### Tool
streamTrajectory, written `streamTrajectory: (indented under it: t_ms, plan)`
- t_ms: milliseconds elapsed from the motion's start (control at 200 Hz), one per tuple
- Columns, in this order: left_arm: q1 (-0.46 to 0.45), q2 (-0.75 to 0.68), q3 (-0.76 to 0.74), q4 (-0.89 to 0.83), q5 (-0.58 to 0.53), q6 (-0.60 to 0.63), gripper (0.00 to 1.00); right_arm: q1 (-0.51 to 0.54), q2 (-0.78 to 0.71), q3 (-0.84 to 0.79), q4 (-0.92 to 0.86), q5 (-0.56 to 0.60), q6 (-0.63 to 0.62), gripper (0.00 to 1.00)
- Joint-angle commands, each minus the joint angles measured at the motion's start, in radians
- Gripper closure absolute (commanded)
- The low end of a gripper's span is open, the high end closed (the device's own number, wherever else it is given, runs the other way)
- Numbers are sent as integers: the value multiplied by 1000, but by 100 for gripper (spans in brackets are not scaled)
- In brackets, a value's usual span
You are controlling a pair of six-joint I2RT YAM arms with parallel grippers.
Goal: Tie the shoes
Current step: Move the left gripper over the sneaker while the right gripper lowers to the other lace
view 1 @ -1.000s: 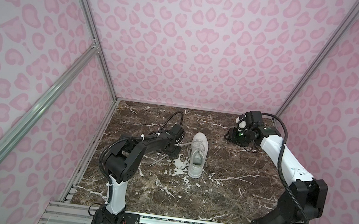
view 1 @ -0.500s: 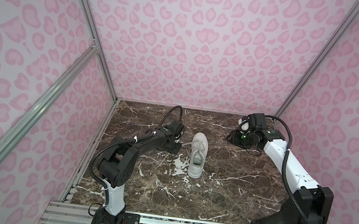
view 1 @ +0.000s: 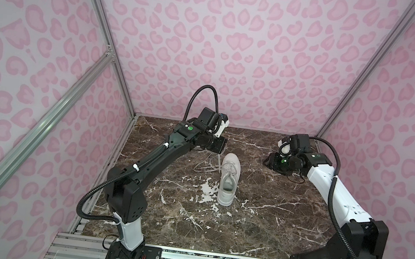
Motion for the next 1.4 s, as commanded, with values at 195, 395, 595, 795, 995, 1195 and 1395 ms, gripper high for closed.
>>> streamTrajectory:
  t_ms: [195,395,595,795,995,1195,1395]
  plan:
    - [-87,313,390,38,278,-108,97,-72,-69,-57,-29,-21,-41,49]
    - [-164,463,395,183,327,-205,97,-138,-108,-95,-52,-42,-68,49]
    - [-224,584,377,153,271,-204,97,-180,-127,-125,-58,-61,-85,49]
    - [-260,587,328,159,280,-204,56,-194,-125,-154,-53,-58,-92,48]
    - [-267,565,333,155,232,-190,25,-196,-138,-205,-48,10,-47,46]
    - [-256,531,361,127,152,-182,25,-176,-148,-277,-38,9,22,47]
    - [-183,420,340,96,78,-190,29,-50,-112,-367,-4,95,134,51]
